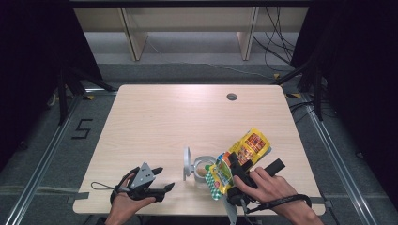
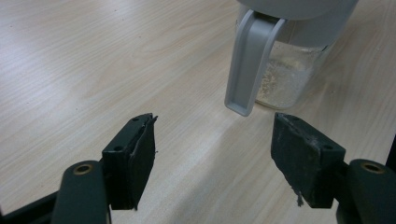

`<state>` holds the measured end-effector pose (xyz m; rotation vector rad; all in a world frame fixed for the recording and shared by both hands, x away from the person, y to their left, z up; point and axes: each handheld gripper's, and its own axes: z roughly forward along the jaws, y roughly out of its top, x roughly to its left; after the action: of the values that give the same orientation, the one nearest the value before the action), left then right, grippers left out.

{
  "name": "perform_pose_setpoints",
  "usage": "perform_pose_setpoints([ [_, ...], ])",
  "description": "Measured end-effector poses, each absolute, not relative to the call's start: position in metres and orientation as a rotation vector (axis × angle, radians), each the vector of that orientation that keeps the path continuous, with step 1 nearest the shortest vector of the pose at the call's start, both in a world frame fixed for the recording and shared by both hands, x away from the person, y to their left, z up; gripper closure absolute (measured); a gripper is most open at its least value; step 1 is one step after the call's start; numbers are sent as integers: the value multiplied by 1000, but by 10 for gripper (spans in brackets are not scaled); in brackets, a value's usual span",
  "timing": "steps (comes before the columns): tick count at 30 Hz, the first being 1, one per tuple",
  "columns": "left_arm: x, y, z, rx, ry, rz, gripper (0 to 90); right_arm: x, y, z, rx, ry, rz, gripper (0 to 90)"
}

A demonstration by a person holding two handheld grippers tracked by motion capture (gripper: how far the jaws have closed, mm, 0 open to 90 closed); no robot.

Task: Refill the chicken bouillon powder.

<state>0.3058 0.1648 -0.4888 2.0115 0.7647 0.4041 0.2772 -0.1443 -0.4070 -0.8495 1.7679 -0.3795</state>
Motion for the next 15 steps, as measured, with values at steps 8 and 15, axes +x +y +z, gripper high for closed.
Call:
perform_pose_setpoints([
  [8,306,165,-488,2023,764,414,304,277,-142,-406,-878,1759,-393,606],
  [15,306,165,-489,2015,763,405,304,277,-142,-406,-880,1756,-396,606],
])
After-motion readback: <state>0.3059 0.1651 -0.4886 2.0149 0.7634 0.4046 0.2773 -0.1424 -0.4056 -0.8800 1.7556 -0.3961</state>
